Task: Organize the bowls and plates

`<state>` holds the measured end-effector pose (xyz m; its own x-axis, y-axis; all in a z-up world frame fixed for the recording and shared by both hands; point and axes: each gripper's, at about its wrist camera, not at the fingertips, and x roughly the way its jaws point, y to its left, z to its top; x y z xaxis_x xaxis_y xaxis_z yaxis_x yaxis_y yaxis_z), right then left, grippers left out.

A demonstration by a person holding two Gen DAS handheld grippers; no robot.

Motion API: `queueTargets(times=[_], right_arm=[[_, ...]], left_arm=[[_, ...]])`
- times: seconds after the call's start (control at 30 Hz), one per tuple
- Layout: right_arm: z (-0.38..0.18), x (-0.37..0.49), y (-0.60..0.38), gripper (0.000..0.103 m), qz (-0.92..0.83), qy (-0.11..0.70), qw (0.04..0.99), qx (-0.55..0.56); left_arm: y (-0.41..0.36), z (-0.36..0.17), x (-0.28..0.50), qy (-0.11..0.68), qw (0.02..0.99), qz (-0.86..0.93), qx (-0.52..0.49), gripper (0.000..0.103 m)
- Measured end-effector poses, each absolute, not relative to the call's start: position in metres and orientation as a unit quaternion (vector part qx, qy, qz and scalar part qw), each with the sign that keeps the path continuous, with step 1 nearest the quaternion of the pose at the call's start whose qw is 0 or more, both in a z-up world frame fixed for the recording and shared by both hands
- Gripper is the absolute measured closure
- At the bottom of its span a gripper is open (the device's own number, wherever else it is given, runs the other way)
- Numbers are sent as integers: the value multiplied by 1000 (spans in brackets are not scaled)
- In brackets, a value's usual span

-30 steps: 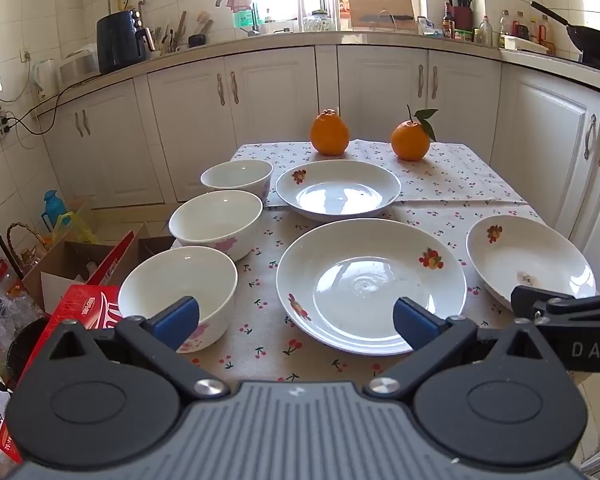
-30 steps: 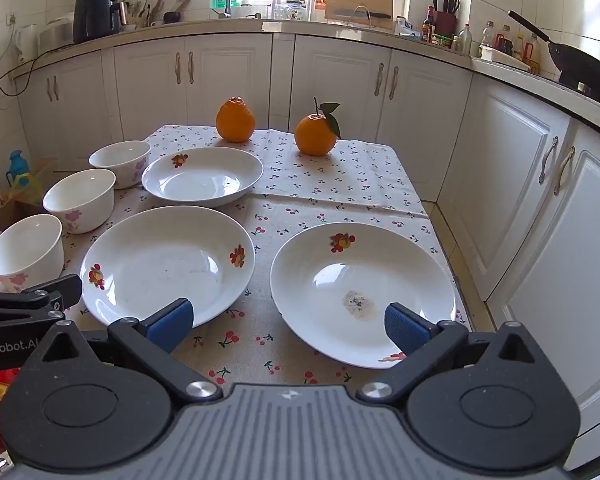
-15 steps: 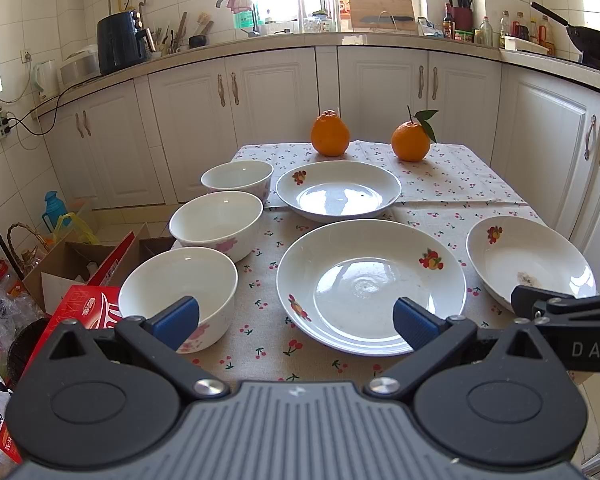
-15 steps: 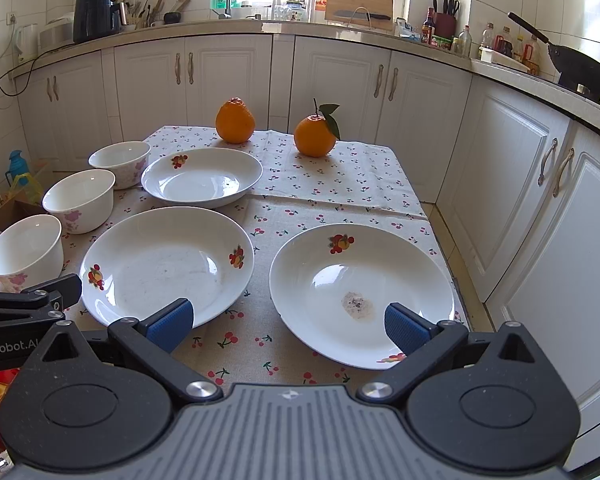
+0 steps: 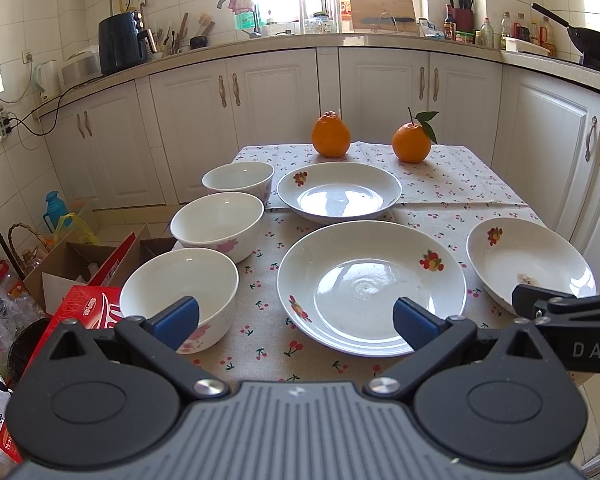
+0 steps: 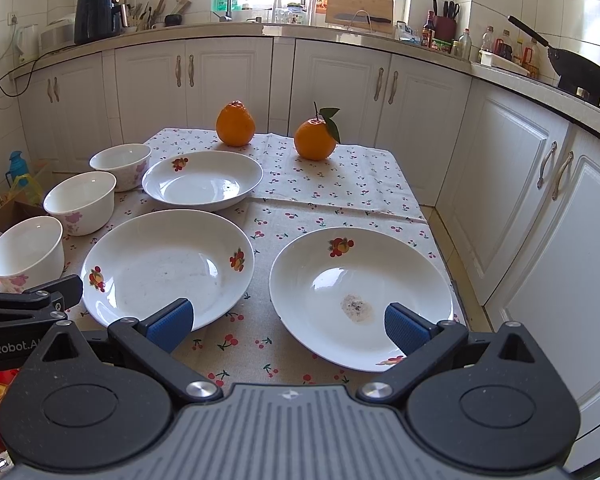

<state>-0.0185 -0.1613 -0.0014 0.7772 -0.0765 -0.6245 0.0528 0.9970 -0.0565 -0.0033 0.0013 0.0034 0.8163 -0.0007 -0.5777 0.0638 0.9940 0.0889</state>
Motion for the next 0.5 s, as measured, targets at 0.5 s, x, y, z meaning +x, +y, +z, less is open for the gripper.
queueTargets(times=[0.5], right_arm=[[0, -18, -160, 0, -31, 329, 944, -20]], left_arm=[[2, 3, -5, 302, 952, -15, 52, 1]])
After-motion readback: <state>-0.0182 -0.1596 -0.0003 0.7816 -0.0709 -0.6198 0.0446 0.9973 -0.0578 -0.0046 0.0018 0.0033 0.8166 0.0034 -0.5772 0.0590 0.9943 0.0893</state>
